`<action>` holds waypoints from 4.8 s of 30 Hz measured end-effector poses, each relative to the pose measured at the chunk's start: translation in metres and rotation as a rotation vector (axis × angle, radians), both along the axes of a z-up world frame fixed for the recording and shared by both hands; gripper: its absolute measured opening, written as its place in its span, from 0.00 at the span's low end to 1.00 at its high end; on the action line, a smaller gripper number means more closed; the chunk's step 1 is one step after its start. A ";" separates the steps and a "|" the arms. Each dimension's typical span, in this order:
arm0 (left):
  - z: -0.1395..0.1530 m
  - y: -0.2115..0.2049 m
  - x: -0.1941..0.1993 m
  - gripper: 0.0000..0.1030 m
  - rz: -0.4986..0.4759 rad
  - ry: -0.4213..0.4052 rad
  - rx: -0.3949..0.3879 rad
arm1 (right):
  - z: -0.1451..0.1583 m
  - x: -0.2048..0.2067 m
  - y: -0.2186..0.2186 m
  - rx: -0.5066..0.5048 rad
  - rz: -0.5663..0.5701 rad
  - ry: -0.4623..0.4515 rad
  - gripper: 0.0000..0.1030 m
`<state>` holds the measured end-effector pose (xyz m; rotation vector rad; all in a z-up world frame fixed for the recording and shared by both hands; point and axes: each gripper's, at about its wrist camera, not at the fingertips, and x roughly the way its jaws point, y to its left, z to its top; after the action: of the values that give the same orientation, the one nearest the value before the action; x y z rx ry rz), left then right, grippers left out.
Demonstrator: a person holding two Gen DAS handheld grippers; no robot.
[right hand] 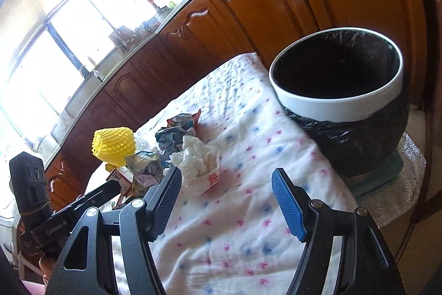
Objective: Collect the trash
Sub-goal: 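Grasp the crumpled wrapper with the left tool while the right tool grasps the white tissue, then carry the wrapper and tissue over the bin and release both, then grasp the green milk carton with the left tool while the right tool grasps the green drink pouch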
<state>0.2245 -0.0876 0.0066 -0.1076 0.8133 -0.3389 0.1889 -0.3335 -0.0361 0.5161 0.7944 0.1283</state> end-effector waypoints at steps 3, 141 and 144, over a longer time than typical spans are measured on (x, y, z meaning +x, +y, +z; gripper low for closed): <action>-0.003 -0.001 0.011 0.65 0.002 0.006 0.023 | -0.003 0.009 0.015 -0.010 0.030 0.002 0.68; -0.010 0.041 -0.014 0.56 0.088 0.067 -0.032 | -0.005 0.001 0.020 -0.009 0.027 -0.053 0.83; -0.007 0.061 -0.022 0.56 0.133 0.064 -0.037 | -0.006 0.002 0.037 -0.016 0.066 -0.051 0.83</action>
<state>0.2023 -0.0269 -0.0005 -0.2074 0.8589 -0.2261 0.1908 -0.2970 -0.0424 0.4703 0.7624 0.1952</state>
